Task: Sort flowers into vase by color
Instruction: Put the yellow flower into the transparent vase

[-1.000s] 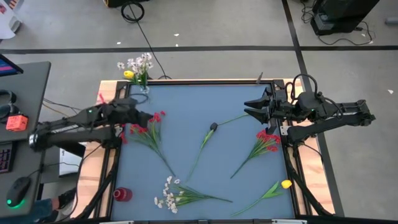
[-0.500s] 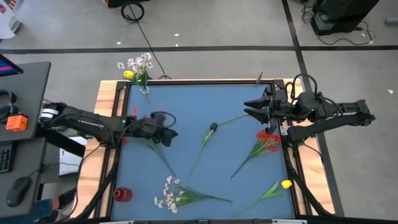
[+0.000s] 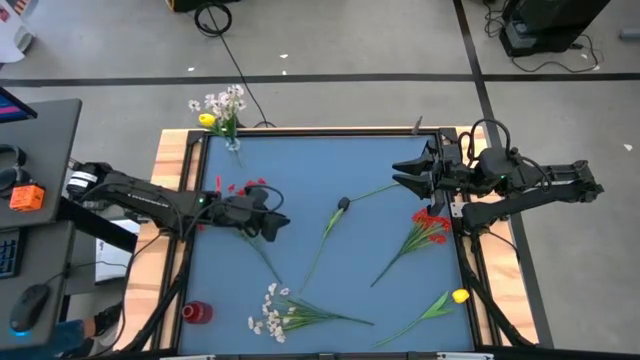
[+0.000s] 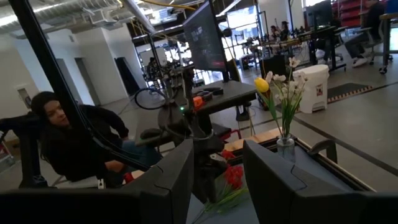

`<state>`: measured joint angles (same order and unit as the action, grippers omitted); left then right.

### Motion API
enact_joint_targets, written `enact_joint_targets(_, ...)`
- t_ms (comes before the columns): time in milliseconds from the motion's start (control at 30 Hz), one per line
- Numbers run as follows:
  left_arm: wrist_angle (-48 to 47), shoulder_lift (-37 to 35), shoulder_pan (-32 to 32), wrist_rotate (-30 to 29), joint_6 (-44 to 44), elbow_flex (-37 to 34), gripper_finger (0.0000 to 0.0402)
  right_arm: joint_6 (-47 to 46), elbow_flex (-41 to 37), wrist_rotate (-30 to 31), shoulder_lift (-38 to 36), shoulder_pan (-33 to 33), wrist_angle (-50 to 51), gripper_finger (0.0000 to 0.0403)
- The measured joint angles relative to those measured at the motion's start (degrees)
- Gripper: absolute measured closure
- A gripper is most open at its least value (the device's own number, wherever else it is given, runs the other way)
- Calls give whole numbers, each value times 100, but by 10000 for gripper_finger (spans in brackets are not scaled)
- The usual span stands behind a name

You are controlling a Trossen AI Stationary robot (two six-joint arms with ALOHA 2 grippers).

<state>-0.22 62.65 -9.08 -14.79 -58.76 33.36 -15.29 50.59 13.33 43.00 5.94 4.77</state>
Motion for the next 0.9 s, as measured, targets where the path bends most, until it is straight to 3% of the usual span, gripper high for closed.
enact_joint_targets(200, 3, -2, -112, 53, -633, 4, 264, -171, -2, 6, 13, 1, -364, 256)
enact_joint_targets(400, -51, -2, -381, 63, -791, 7, 264, -1926, 2, 202, 283, -55, -771, 256)
enact_joint_targets(500, -140, -2, -404, 70, -712, 7, 264, -2890, 0, -204, 603, -47, -497, 256)
enact_joint_targets(700, -483, -2, -403, 190, -611, 11, 264, -6177, 0, -676, 1576, 391, -234, 262)
enact_joint_targets(900, -764, -2, -520, 769, -407, 11, 265, -9159, 0, -367, 2471, 1603, 268, 276)
